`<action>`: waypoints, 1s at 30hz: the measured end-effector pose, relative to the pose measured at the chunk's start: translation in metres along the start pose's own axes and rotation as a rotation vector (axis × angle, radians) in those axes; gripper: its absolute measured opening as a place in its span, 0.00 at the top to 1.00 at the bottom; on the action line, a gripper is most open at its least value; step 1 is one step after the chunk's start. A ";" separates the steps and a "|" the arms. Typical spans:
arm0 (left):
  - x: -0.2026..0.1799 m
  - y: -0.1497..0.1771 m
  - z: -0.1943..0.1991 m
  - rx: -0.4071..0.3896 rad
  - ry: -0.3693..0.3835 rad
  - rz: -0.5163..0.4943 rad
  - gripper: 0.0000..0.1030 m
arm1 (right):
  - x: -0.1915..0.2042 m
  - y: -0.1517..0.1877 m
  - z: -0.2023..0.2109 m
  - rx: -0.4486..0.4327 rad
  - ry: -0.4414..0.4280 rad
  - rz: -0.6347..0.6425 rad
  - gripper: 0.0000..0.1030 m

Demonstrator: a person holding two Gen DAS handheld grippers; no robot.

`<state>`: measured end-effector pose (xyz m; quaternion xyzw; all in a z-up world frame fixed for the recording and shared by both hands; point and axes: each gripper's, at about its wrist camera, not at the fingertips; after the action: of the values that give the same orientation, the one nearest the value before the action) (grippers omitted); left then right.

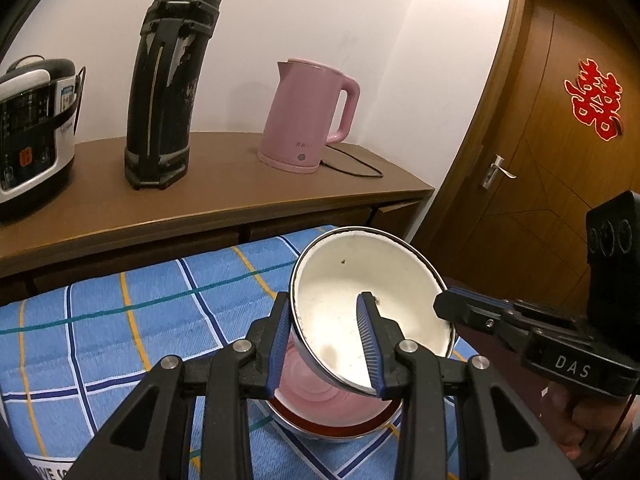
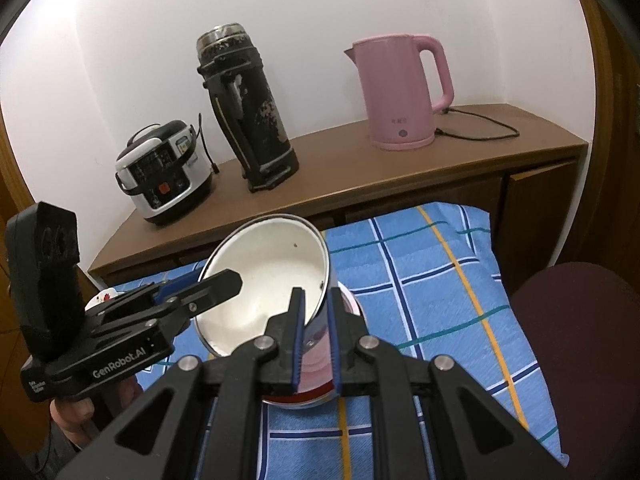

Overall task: Organize plates and bowls
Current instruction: 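Lower the white enamel bowl into the pink and steel bowls with both grippers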

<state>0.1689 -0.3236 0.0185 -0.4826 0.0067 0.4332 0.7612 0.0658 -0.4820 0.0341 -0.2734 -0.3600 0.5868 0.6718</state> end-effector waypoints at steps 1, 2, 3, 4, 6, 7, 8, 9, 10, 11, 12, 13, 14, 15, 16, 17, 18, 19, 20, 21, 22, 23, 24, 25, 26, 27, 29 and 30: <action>0.001 0.000 -0.001 0.004 0.001 0.005 0.65 | 0.000 0.001 0.000 0.002 -0.001 -0.001 0.89; 0.002 0.000 -0.001 0.006 0.001 0.006 0.65 | 0.000 0.001 -0.001 0.005 -0.003 -0.001 0.89; 0.002 0.001 -0.002 0.009 0.001 0.009 0.65 | 0.000 0.002 -0.001 0.008 -0.003 -0.001 0.89; 0.002 0.001 -0.002 0.011 0.001 0.010 0.65 | 0.001 0.002 -0.002 0.011 -0.003 -0.002 0.89; 0.002 0.002 -0.004 0.017 -0.002 0.009 0.65 | 0.000 0.004 -0.004 0.021 -0.003 -0.003 0.89; 0.002 0.003 -0.005 0.019 -0.004 0.008 0.65 | 0.000 0.004 -0.005 0.025 -0.001 -0.003 0.89; 0.002 0.003 -0.006 0.023 -0.007 0.004 0.65 | 0.000 0.005 -0.005 0.029 0.001 -0.003 0.89; 0.003 0.004 -0.007 0.026 -0.008 0.004 0.65 | 0.000 0.005 -0.006 0.033 0.002 -0.004 0.89; 0.003 0.004 -0.008 0.030 -0.009 0.004 0.65 | -0.001 0.006 -0.007 0.035 0.003 -0.006 0.89; 0.004 0.005 -0.009 0.033 -0.008 0.005 0.65 | -0.001 0.006 -0.007 0.038 0.004 -0.007 0.89; 0.005 0.005 -0.010 0.037 -0.008 0.006 0.65 | 0.000 0.007 -0.008 0.042 0.005 -0.007 0.89; 0.005 0.005 -0.010 0.039 -0.008 0.006 0.65 | 0.000 0.007 -0.009 0.045 0.005 -0.008 0.89; 0.006 0.005 -0.011 0.043 -0.008 0.007 0.65 | 0.000 0.007 -0.010 0.048 0.005 -0.008 0.89; 0.008 0.006 -0.011 0.047 -0.007 0.012 0.65 | 0.001 0.008 -0.010 0.050 0.006 -0.007 0.89; 0.009 0.006 -0.012 0.050 -0.006 0.016 0.65 | 0.001 0.008 -0.011 0.052 0.007 -0.007 0.89; 0.009 0.006 -0.012 0.050 -0.007 0.015 0.65 | 0.002 0.008 -0.012 0.054 0.008 -0.007 0.89; 0.009 0.007 -0.012 0.050 -0.010 0.014 0.65 | 0.001 0.008 -0.013 0.057 0.008 -0.008 0.89; 0.010 0.007 -0.013 0.052 -0.011 0.015 0.65 | 0.001 0.008 -0.014 0.059 0.011 -0.008 0.89; 0.010 0.008 -0.013 0.055 -0.011 0.017 0.65 | 0.001 0.008 -0.015 0.061 0.013 -0.008 0.89; 0.010 0.008 -0.014 0.058 -0.013 0.015 0.65 | 0.001 0.008 -0.015 0.063 0.014 -0.010 0.89; 0.010 0.009 -0.015 0.060 -0.013 0.014 0.65 | 0.001 0.009 -0.016 0.066 0.014 -0.012 0.89; 0.010 0.009 -0.016 0.065 -0.011 0.016 0.65 | 0.000 0.009 -0.016 0.069 0.016 -0.014 0.89; 0.010 0.009 -0.016 0.067 -0.009 0.015 0.65 | 0.000 0.010 -0.016 0.070 0.017 -0.015 0.89; 0.010 0.010 -0.017 0.069 -0.009 0.012 0.65 | -0.001 0.010 -0.016 0.072 0.017 -0.015 0.89; 0.009 0.010 -0.017 0.071 -0.010 0.010 0.65 | -0.001 0.011 -0.017 0.074 0.019 -0.016 0.89; 0.009 0.010 -0.018 0.072 -0.010 0.008 0.65 | -0.001 0.011 -0.017 0.075 0.020 -0.017 0.89; 0.009 0.011 -0.018 0.076 -0.008 0.008 0.65 | -0.002 0.011 -0.017 0.077 0.020 -0.018 0.89; 0.010 0.011 -0.019 0.078 -0.006 0.008 0.65 | -0.002 0.012 -0.017 0.078 0.020 -0.018 0.89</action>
<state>0.1754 -0.3297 -0.0037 -0.4511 0.0232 0.4373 0.7777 0.0722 -0.4807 0.0150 -0.2496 -0.3326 0.5915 0.6908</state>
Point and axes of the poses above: each gripper's, at about its wrist camera, not at the fingertips, and z roughly against the way its jaws point, x to its left, y to its underside, and after that the axes turned 9 degrees about z, right-handed
